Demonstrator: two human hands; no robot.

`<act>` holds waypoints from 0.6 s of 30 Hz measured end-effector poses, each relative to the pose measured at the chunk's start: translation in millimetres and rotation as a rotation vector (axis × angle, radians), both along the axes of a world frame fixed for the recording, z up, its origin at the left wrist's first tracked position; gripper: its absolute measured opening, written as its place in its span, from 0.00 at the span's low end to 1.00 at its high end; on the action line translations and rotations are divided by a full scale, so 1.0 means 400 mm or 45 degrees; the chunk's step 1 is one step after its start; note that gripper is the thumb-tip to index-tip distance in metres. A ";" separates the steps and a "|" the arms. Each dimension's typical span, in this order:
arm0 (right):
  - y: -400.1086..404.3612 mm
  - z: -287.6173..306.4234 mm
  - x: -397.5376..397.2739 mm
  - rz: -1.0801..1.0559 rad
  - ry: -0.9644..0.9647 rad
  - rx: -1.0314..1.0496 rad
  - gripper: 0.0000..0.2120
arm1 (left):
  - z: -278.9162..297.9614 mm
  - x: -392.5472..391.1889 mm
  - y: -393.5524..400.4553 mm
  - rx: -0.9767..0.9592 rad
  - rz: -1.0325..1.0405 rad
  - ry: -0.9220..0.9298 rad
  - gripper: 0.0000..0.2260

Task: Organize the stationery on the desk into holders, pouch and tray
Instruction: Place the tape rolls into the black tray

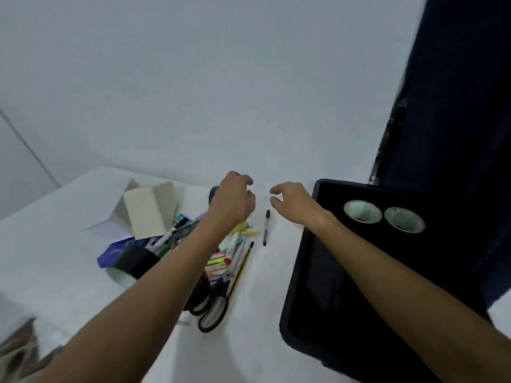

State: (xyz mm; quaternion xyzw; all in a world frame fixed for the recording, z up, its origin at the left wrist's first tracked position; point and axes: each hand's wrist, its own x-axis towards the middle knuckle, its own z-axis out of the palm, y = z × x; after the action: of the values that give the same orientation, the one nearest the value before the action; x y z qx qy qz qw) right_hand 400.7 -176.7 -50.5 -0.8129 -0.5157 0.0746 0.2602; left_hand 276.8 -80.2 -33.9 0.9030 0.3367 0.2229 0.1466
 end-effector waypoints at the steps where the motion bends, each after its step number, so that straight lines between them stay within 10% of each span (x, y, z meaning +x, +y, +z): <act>1: 0.053 0.001 -0.043 0.062 0.047 0.010 0.18 | 0.005 -0.072 0.041 -0.001 0.103 0.011 0.16; 10: 0.280 -0.071 -0.139 -0.030 0.305 -0.016 0.14 | -0.060 -0.485 0.203 -0.283 0.803 0.265 0.19; 18: 0.375 -0.131 -0.153 -0.273 0.655 -0.006 0.26 | -0.156 -0.549 0.154 -0.714 1.027 -0.103 0.21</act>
State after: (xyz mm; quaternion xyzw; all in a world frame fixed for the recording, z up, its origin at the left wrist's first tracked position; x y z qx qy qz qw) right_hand 339.5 -26.6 -103.1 -0.8178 -0.3437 0.2518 0.3869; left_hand 57.0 -18.7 -96.3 0.6171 0.7006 0.1976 0.2989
